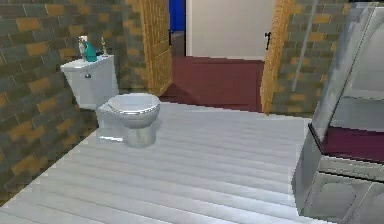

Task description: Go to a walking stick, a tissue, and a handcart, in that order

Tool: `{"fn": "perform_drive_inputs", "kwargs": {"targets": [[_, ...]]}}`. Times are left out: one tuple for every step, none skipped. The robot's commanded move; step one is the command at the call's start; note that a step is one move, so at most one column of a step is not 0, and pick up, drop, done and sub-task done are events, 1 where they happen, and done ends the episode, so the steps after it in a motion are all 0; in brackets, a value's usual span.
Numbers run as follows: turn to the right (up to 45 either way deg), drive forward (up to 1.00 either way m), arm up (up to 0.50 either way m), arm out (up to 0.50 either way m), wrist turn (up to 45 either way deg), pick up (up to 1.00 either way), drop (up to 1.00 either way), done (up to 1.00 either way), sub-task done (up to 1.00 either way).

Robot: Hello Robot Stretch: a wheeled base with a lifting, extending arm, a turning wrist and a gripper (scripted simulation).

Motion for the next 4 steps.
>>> {"fn": "perform_drive_inputs", "kwargs": {"targets": [[0.0, 0.85, 0.0, 0.0, 0.0, 0.0, 0.0, 0.0, 0.0], [12.0, 0.0, 0.0, 0.0, 0.0, 0.0, 0.0, 0.0, 0.0], [0.0, 1.0, 0.0, 0.0, 0.0, 0.0, 0.0, 0.0, 0.0], [0.0, 0.35, 0.0, 0.0, 0.0, 0.0, 0.0, 0.0, 0.0]]}}
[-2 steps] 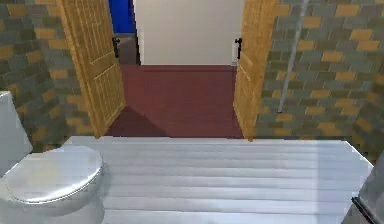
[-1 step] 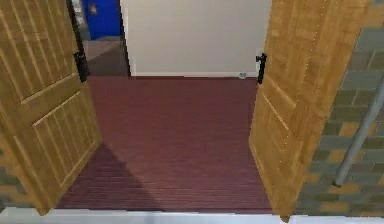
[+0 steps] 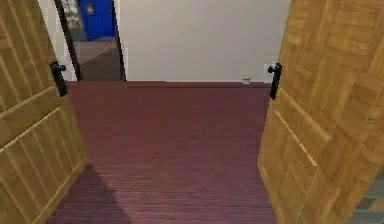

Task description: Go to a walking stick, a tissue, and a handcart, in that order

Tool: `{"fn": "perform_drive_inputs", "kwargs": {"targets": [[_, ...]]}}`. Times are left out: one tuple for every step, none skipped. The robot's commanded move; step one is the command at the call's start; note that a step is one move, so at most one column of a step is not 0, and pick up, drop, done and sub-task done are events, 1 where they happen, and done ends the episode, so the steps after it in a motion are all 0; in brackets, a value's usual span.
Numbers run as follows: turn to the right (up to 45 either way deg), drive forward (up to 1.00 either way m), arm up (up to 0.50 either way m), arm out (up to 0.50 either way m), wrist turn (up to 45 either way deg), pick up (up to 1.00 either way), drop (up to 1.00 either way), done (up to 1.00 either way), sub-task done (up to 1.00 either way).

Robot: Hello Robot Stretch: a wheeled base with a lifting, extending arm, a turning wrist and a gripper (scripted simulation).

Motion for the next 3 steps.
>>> {"fn": "perform_drive_inputs", "kwargs": {"targets": [[-3.0, 0.0, 0.0, 0.0, 0.0, 0.0, 0.0, 0.0, 0.0], [0.0, 1.0, 0.0, 0.0, 0.0, 0.0, 0.0, 0.0, 0.0], [-3.0, 0.0, 0.0, 0.0, 0.0, 0.0, 0.0, 0.0, 0.0]]}}
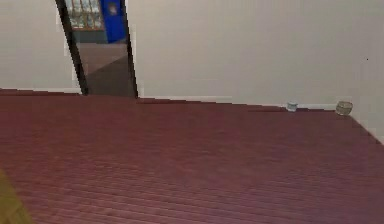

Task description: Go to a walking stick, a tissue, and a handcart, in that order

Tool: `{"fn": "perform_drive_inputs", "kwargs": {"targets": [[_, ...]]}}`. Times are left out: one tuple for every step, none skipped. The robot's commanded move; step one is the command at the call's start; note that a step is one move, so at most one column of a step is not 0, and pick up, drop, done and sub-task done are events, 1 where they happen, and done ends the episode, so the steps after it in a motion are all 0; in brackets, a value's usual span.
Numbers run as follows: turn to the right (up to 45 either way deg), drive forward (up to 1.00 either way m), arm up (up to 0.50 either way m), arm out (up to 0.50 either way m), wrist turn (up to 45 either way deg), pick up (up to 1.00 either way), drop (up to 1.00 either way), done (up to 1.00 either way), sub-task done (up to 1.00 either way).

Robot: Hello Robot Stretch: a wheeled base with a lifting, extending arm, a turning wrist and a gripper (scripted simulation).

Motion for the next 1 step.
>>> {"fn": "perform_drive_inputs", "kwargs": {"targets": [[0.0, 0.95, 0.0, 0.0, 0.0, 0.0, 0.0, 0.0, 0.0]]}}
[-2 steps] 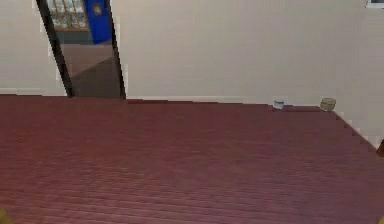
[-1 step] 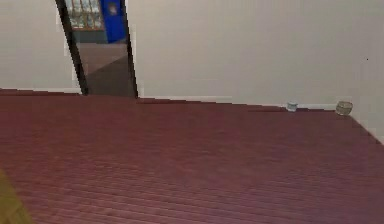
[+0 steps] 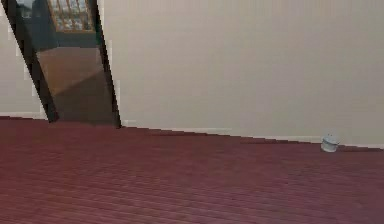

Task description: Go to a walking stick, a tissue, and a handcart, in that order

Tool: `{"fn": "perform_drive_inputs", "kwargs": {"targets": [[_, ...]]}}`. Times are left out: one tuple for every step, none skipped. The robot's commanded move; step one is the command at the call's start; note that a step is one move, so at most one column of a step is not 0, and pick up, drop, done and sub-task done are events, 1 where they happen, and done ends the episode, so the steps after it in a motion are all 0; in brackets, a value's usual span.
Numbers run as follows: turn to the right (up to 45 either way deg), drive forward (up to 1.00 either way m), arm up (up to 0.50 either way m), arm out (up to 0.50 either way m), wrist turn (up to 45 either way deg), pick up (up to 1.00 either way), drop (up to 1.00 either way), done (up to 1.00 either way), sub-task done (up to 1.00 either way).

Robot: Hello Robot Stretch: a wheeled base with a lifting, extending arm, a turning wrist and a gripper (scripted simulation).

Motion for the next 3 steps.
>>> {"fn": "perform_drive_inputs", "kwargs": {"targets": [[-45.0, 0.0, 0.0, 0.0, 0.0, 0.0, 0.0, 0.0, 0.0], [-9.0, 0.0, 0.0, 0.0, 0.0, 0.0, 0.0, 0.0, 0.0], [0.0, 0.6, 0.0, 0.0, 0.0, 0.0, 0.0, 0.0, 0.0]]}}
